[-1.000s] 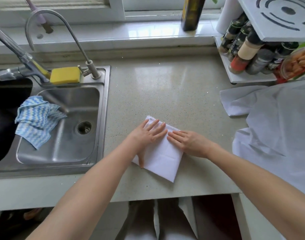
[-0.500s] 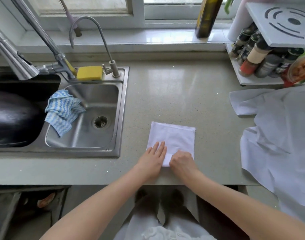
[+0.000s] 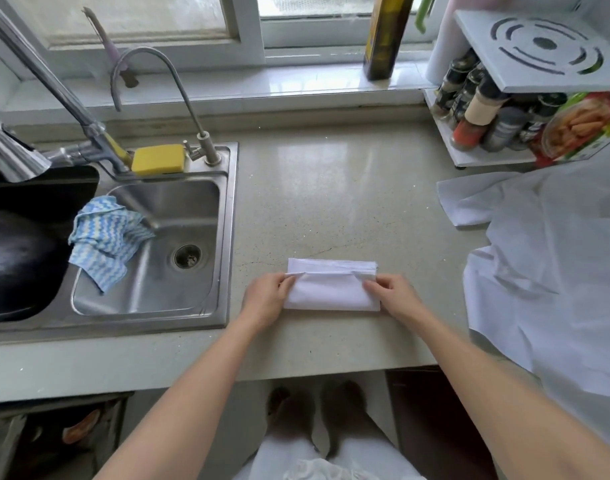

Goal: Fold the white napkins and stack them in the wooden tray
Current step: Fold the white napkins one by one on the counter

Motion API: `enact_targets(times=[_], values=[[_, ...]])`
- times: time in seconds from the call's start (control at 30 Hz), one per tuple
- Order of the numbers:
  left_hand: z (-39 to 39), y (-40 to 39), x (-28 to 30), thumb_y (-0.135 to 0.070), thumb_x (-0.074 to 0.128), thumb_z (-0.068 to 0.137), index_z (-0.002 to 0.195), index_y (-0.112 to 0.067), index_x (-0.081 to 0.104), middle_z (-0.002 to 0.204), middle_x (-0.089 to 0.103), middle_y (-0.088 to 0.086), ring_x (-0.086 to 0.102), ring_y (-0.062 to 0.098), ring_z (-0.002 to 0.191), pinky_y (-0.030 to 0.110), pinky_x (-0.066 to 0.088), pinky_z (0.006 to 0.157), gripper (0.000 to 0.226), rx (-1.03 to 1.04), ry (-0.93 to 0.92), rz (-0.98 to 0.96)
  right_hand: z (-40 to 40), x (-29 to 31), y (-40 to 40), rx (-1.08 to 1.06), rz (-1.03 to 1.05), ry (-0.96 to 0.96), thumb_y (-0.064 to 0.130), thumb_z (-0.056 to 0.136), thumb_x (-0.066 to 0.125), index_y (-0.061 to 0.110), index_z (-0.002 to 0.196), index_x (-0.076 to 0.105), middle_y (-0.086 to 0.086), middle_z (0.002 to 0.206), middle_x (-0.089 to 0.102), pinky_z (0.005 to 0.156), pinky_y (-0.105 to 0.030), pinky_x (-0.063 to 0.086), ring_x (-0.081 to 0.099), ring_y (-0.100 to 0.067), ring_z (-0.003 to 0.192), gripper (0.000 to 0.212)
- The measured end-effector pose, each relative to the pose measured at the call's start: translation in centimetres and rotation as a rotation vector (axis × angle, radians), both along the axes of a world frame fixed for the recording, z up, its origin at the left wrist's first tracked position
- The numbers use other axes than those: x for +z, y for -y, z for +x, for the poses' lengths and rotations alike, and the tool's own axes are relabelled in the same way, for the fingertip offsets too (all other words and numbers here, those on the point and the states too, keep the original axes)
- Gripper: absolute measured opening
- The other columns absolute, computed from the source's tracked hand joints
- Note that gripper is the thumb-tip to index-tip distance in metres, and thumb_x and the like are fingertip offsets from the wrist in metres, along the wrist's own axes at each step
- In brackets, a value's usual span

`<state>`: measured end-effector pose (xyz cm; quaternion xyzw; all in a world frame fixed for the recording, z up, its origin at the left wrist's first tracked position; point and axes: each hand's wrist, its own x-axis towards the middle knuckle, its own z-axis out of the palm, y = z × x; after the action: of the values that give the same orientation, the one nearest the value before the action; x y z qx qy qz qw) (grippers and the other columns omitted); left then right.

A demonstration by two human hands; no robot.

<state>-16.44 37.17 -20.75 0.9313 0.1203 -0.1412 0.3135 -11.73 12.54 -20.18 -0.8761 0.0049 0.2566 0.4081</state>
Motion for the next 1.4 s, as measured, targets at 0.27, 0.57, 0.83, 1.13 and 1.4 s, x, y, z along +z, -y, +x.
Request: enact_targets(times=[0.27,0.57,0.83,1.13,1.4], values=[[1.8,2.2,-1.8,-0.040,0.030,0.103,0.109,-0.020,0.059,0.098,0.069,0.013,0.064,0.033,0.089,0.034,0.036,0.062,0.036,-0.029,0.016,0.470,0.6,-2.3,-2.0,-0.083,-0.333,0.236,0.025,0.099,0.042,0.014,0.078,0.043,-0.019,0.086,0.062,0.061,-0.036,0.030,0.056,-0.036,0.080,0.023],[2.7,2.5,-2.3,-0.025,0.031,0.105,0.116,-0.020,0.056,0.096,0.069,0.009,0.066,0.029,0.087,0.032,0.047,0.064,0.028,-0.047,-0.058,0.612,1.0,-3.0,-3.3,0.051,-0.693,0.385,0.025,0.104,0.031,0.016,0.109,0.052,-0.007,0.076,0.064,0.053,-0.028,0.033,0.050,-0.024,0.060,0.024],[2.9,2.7,-1.8,-0.012,0.029,0.103,0.115,-0.014,0.054,0.095,0.067,0.007,0.067,0.024,0.084,0.029,0.044,0.058,0.028,-0.139,-0.101,0.683,1.7,-3.1,-3.3,0.253,-0.849,0.388,0.014,0.102,0.029,0.011,0.102,0.053,-0.006,0.086,0.069,0.057,-0.028,0.039,0.067,-0.022,0.076,0.024],[3.5,3.2,-2.2,-0.003,0.035,0.096,0.105,-0.015,0.064,0.093,0.070,0.002,0.066,0.020,0.085,0.021,0.026,0.048,0.032,-0.182,-0.133,0.810,3.2,-2.6,-3.4,0.360,-0.938,0.401,0.008,0.095,0.036,0.017,0.096,0.062,0.001,0.086,0.069,0.058,-0.023,0.034,0.068,-0.019,0.075,0.028],[3.5,3.1,-2.4,-0.004,0.039,0.094,0.104,-0.018,0.064,0.093,0.070,-0.001,0.062,0.020,0.088,0.019,0.026,0.051,0.030,-0.174,-0.103,0.799,1.2,-3.5,-4.0,0.056,-0.735,0.693,0.001,0.083,0.055,0.003,0.120,0.056,-0.021,0.115,0.059,0.089,-0.044,0.047,0.057,-0.036,0.106,0.036]])
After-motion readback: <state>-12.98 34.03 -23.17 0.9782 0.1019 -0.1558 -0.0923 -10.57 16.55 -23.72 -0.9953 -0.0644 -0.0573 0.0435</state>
